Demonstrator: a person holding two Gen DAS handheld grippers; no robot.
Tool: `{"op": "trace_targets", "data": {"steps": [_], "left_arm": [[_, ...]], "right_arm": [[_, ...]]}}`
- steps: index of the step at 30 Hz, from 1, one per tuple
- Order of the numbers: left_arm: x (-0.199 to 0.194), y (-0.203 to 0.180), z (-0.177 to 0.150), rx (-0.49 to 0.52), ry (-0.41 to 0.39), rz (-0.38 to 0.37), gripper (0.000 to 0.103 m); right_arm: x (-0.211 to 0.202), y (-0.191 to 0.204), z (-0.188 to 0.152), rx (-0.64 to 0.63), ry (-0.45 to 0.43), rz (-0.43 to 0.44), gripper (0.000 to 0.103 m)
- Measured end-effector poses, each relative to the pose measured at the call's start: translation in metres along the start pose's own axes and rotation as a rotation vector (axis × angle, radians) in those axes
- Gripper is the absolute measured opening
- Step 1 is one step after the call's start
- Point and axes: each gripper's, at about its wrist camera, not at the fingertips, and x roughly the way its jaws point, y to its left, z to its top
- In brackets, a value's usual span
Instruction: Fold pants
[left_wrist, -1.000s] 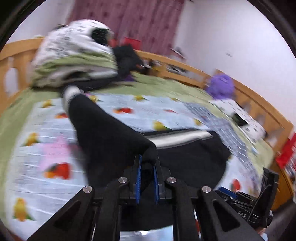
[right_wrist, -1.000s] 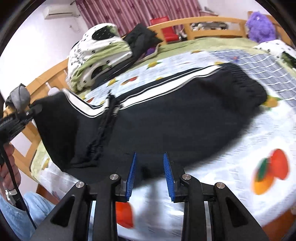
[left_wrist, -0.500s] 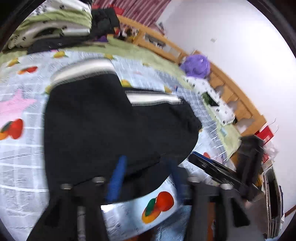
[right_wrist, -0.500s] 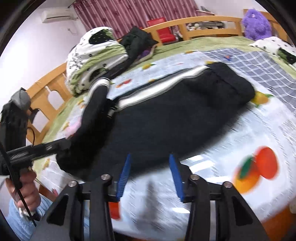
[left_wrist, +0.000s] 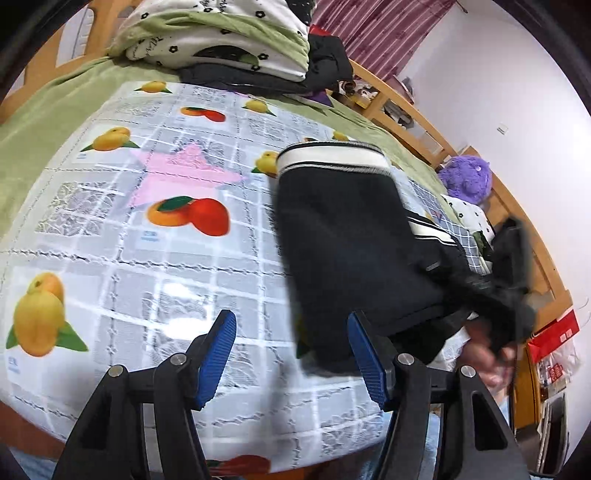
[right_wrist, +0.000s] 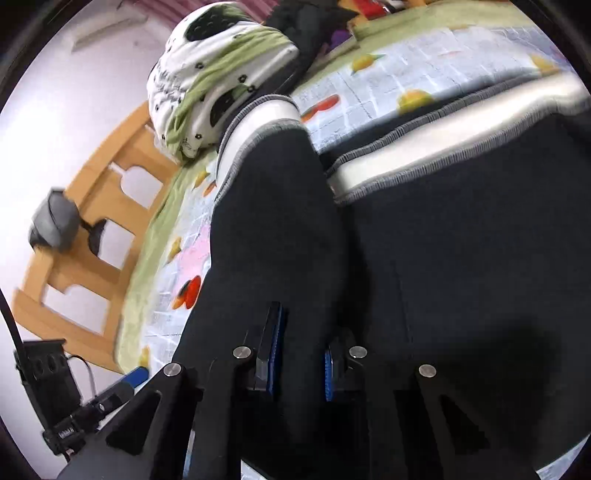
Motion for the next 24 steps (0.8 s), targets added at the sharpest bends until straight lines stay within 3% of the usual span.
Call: {"op": "trace_targets", "data": {"steps": [3,8,12,16,18,20,22,24], "left_arm": [[0.006,-0.006,0.004,0.002,0.001,-0.008,0.060],[0.026,-0.038,0.007,0.049,0.022,-0.024,0.060],[0.043,-0.076,0.008,0.099,0.031,-0.052,0.060],[0.060,-0.111,0.009,0.129,0.047,-0.102,0.060],[0.072,-0.132,0.007,0.145,0.060,-0.125,0.060],[0.082,-0.146,0.004,0.159,0.069,-0.130,0.060],[0.093,-0.160,0.000,0.174,0.088,-0.123,0.060],[0.098,-0.174,-0.005,0.191,0.093,-0.126,0.060]], "right_arm": [[-0.042,0.015,0.025,-0.103,-0.104,-0.041,0.016],[-0.097,0.002,0.062,-0.186,-0.159,-0.127,0.015],[-0.148,-0.038,0.070,-0.208,-0.239,-0.200,0.015],[-0.185,-0.109,0.076,-0.129,-0.291,-0.281,0.015],[-0.182,-0.152,0.073,-0.079,-0.267,-0.363,0.016],[-0.163,-0.194,0.063,-0.013,-0.186,-0.466,0.016],[-0.147,-0.218,0.048,-0.007,-0.113,-0.484,0.019],[-0.163,-0.219,0.036,-0.018,-0.154,-0.472,0.024]]}}
